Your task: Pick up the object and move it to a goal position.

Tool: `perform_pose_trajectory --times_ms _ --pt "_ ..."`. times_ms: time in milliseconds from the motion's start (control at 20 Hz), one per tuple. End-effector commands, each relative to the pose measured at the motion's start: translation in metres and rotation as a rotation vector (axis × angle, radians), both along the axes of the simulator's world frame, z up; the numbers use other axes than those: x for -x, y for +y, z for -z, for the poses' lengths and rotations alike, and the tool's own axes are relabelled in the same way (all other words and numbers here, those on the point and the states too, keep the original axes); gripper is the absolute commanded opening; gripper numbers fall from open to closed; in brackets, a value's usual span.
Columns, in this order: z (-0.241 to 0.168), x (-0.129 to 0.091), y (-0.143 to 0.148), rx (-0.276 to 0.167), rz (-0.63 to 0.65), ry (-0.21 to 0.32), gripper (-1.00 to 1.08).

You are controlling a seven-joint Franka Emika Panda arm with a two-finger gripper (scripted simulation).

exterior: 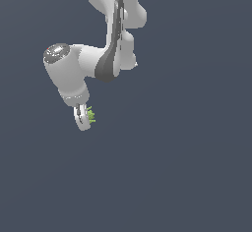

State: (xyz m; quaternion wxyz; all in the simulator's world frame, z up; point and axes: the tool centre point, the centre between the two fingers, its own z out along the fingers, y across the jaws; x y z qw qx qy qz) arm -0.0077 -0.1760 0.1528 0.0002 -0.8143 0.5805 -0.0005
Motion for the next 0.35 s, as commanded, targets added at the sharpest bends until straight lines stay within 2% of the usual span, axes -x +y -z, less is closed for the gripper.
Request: perform_pose_trajectory --times_ms 0,300 --pt "-0.0068 -0.0015 -0.0127 0.0 -0.003 0.001 -1.0" --pt "-0.0111 -0.0038 -0.0217 0.0 -0.003 0.001 -1.0"
